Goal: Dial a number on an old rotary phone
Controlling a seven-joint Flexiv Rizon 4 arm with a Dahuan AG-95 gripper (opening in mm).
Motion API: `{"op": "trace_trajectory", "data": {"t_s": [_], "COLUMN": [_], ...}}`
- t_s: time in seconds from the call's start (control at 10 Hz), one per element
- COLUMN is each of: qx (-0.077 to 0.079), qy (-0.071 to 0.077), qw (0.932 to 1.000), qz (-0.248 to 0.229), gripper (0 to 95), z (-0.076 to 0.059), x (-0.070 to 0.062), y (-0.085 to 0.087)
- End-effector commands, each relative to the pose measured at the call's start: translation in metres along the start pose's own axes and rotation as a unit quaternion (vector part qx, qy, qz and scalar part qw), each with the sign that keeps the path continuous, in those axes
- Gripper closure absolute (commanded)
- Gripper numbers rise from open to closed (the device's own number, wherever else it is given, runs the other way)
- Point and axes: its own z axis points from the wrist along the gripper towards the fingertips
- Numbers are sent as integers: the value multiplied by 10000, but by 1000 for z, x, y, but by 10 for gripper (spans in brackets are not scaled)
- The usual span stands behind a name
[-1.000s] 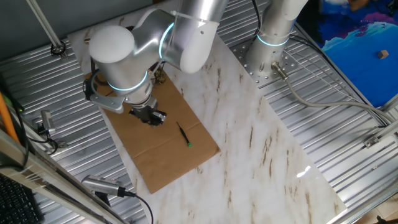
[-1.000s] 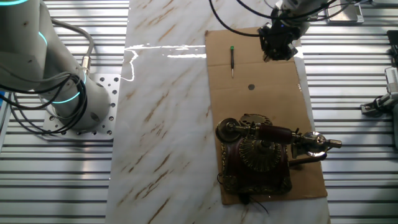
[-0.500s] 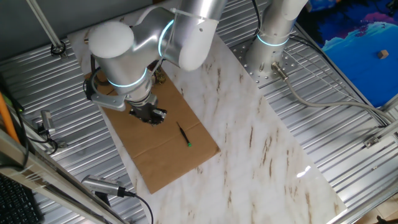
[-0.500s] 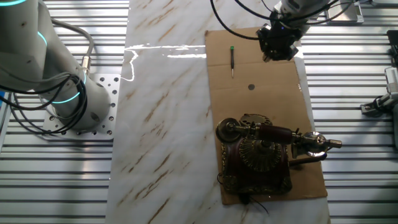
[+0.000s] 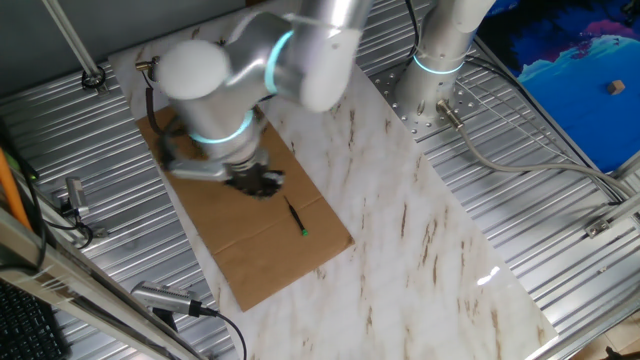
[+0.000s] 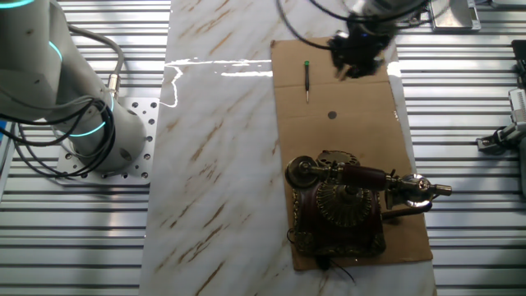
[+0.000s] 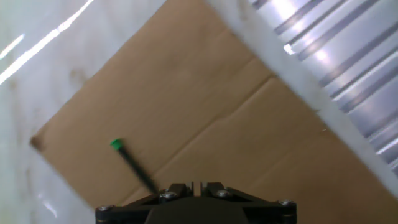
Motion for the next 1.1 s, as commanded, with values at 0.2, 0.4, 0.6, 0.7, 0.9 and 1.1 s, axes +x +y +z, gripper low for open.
{"op": "trace_trajectory", "data": {"t_s": [0.2, 0.4, 0.6, 0.7, 0.9, 1.1], "qx": [7, 24, 63, 172, 156, 75], "qy": [-14, -1, 24, 99, 200, 209], "qw": [9999, 10000, 9999, 9994, 9982, 9968], "qz": [115, 40, -109, -281, -543, -769], "gripper": [570, 570, 570, 570, 570, 570], "z": [15, 23, 25, 25, 25, 25], "x": [5, -2, -8, -8, -8, -8], "y": [29, 33, 32, 32, 32, 32]}}
